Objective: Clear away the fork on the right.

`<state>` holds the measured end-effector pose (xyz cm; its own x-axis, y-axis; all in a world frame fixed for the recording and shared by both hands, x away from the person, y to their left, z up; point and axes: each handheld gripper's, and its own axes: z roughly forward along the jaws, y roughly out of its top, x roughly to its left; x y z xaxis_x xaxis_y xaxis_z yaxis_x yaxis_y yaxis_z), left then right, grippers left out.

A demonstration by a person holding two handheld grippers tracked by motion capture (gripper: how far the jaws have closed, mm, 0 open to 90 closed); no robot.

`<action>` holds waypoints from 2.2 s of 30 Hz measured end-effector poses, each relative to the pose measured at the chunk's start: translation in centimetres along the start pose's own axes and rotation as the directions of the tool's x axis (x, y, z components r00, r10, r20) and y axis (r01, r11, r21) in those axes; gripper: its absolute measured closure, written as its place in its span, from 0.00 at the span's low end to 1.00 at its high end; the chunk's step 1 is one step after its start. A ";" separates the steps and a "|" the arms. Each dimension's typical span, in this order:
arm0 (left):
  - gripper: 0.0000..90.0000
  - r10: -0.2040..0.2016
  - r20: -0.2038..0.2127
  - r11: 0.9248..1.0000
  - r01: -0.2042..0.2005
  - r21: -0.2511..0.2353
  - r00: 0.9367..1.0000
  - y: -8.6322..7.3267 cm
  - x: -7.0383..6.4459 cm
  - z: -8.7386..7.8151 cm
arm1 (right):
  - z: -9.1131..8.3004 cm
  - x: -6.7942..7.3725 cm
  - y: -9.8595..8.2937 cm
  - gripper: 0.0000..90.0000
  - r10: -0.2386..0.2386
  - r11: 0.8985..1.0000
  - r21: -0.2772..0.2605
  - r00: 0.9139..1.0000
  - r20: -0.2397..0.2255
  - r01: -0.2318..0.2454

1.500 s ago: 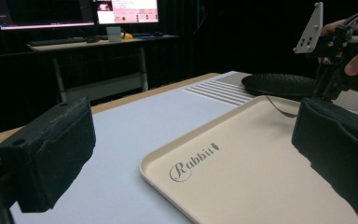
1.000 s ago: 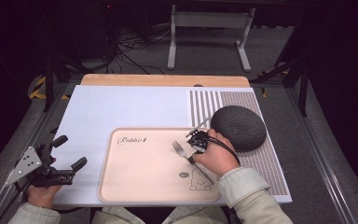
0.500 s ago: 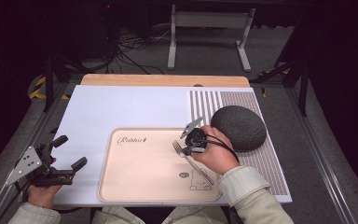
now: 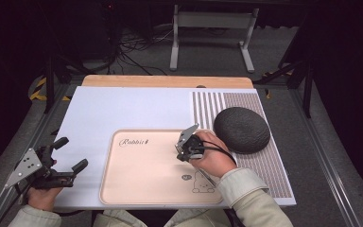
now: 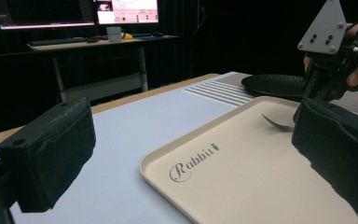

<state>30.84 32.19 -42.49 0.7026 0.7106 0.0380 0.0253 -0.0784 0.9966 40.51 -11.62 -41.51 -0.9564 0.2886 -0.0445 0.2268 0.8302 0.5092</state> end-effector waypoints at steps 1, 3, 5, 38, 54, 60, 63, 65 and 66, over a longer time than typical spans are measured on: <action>0.00 0.001 -0.001 1.000 -0.001 -0.002 1.000 0.0 0.0 0.0 | 0.2 0.0 0.0 1.00 0.004 1.000 0.004 1.000 -0.003 -0.004; 0.00 0.001 -0.001 1.000 -0.001 -0.002 1.000 0.0 0.0 0.0 | 0.6 -0.1 -0.1 1.00 -0.002 1.000 0.008 1.000 0.011 0.002; 0.00 0.001 0.000 1.000 -0.001 0.000 1.000 0.0 0.0 0.0 | 0.7 -0.1 -0.1 1.00 0.004 1.000 0.010 1.000 0.010 -0.004; 0.00 0.003 0.000 1.000 -0.003 -0.002 1.000 0.0 0.0 0.0 | 1.1 -2.2 -1.7 1.00 0.098 0.995 0.009 0.987 0.126 -0.100; 0.00 0.001 0.001 1.000 -0.001 0.003 1.000 0.0 0.0 0.0 | -0.2 -3.6 -3.5 1.00 0.204 0.977 0.020 0.956 0.212 -0.213; 0.00 -0.003 0.002 1.000 0.003 0.002 1.000 -0.1 0.0 0.1 | -0.6 -3.9 -4.1 1.00 0.236 0.968 0.027 0.944 0.232 -0.248; 0.00 -0.004 0.001 1.000 0.004 0.001 1.000 -0.1 0.0 0.1 | -0.8 -4.1 -4.5 1.00 0.249 0.964 0.029 0.938 0.242 -0.263; 0.00 -0.004 0.002 1.000 0.004 0.001 1.000 -0.1 0.0 0.1 | -1.0 -4.2 -4.7 1.00 0.261 0.961 0.028 0.934 0.245 -0.276; 0.00 -0.004 0.003 1.000 0.004 0.002 1.000 -0.1 0.0 0.1 | -1.1 -4.2 -4.8 1.00 0.268 0.958 0.030 0.931 0.248 -0.284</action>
<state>30.89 32.15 -42.56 0.7046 0.7088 0.0339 0.0292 -0.0768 0.9966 43.23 -17.29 -42.85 -0.7838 0.6097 -0.1182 0.4946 0.7279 0.4749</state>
